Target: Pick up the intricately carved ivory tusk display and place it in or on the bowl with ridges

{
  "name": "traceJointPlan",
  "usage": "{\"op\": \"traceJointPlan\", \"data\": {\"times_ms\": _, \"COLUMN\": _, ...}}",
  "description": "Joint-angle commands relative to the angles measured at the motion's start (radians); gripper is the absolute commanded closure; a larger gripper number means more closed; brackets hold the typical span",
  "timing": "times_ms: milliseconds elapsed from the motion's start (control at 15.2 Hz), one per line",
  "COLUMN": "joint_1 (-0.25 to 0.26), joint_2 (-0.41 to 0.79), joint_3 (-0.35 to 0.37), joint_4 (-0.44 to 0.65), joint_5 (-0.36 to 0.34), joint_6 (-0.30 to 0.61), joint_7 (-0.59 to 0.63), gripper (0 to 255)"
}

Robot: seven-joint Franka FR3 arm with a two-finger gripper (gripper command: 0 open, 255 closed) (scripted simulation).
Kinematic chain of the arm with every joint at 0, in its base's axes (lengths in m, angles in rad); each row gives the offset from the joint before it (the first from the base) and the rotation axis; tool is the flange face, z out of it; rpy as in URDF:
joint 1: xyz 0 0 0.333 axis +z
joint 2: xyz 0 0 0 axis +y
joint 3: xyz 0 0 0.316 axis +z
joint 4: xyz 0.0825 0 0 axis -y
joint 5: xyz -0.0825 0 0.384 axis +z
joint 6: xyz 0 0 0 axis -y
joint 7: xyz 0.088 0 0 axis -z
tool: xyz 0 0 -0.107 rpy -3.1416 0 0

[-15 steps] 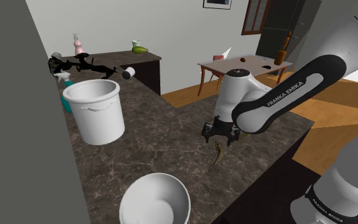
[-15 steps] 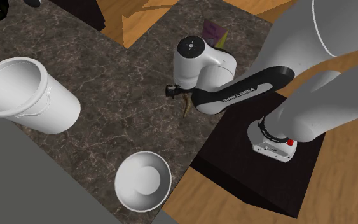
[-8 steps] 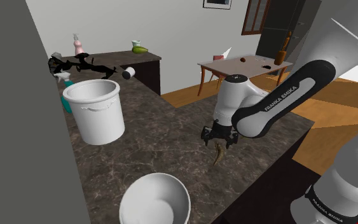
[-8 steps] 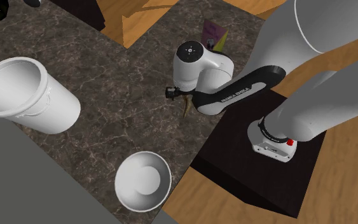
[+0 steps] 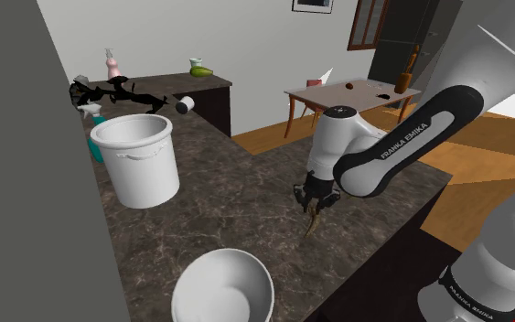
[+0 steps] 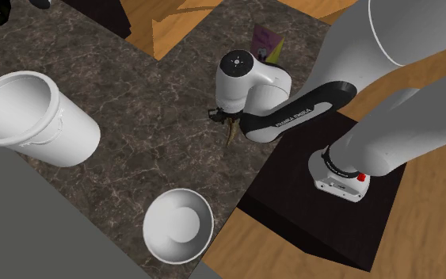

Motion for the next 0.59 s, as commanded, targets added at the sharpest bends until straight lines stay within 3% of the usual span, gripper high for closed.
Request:
{"op": "traceJointPlan", "data": {"times_ms": 0, "joint_1": 0.0, "joint_2": 0.007, "joint_3": 0.001, "joint_4": -0.001, "joint_5": 0.0, "joint_6": 0.004, "joint_7": 0.0, "gripper": 255}}
{"op": "traceJointPlan", "data": {"times_ms": 264, "joint_1": 0.001, "joint_2": 0.006, "joint_3": 0.001, "joint_4": -0.002, "joint_5": 0.001, "joint_6": 0.004, "joint_7": 0.001, "gripper": 255}}
{"op": "traceJointPlan", "data": {"times_ms": 528, "joint_1": 0.031, "joint_2": -0.061, "joint_3": -0.018, "joint_4": 0.006, "joint_5": 0.064, "joint_6": -0.066, "joint_7": -0.05, "gripper": 255}}
